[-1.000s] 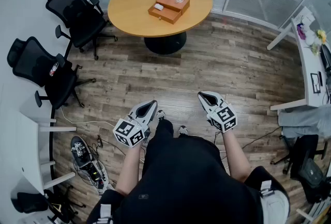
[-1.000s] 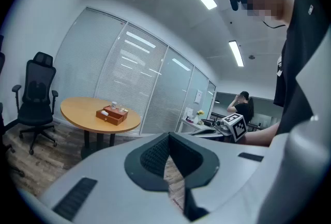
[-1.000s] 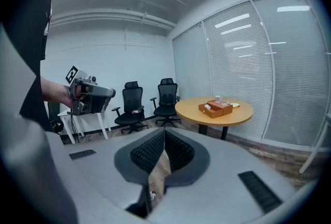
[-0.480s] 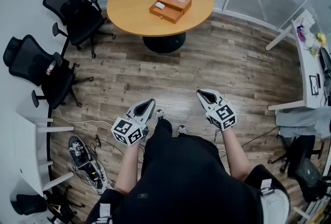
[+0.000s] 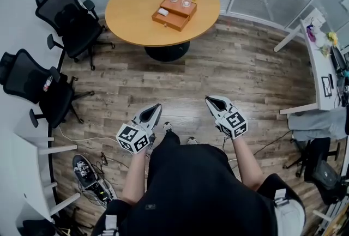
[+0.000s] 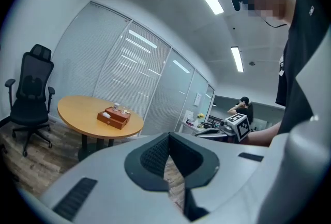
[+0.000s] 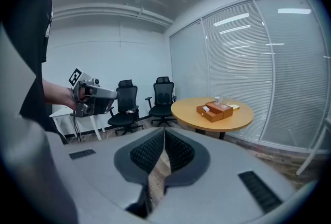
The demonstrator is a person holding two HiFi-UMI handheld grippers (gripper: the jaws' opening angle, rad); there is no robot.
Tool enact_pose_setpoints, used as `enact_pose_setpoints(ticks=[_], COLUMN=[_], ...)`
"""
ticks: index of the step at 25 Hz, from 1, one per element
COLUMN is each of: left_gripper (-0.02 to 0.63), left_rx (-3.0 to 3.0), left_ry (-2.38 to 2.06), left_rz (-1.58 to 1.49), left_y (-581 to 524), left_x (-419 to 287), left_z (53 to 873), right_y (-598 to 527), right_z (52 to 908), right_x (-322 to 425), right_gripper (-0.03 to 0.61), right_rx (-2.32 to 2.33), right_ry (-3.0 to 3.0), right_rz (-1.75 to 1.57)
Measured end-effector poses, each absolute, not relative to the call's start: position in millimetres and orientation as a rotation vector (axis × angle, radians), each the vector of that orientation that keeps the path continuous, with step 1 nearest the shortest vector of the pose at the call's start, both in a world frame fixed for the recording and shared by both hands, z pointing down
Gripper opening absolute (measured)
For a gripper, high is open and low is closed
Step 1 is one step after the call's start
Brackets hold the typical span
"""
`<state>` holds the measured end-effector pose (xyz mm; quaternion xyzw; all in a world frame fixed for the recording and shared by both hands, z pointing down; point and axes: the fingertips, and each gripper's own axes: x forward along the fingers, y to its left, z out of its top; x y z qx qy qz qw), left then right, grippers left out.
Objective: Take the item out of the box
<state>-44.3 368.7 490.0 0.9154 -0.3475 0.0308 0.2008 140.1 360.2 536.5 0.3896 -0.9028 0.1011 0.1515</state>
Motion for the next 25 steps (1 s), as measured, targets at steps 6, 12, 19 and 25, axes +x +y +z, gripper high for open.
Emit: enact_pose_setpoints(ticks=[6,12,19,25], left_gripper=[0.006,0.006,0.006,0.006], left_rx=[2.563,2.57,2.576,2.542], left_ry=[-0.936,-0.92,-0.912,-0.915], left_rz=[0.08,0.083,0.088,0.092], left_y=[336.2,299.0,269.9,266.9], left_x=[-68.1,-98.6,-132.7,-151.3], left_z=[492.5,494.4,497.6,509.1], right_y=[328.0,295.9,269.5,261.5], right_z=[534.9,537.9,541.3,552.6], right_x=[117.1,90.0,58.1,40.2], right_gripper=[0.006,0.006,0.007,0.008], right_rx=[1.16,1.182,1.196,1.181], right_ry=[-2.569,-2.57,-2.573,-2.537], right_rz=[0.282,0.292,0.295,0.309])
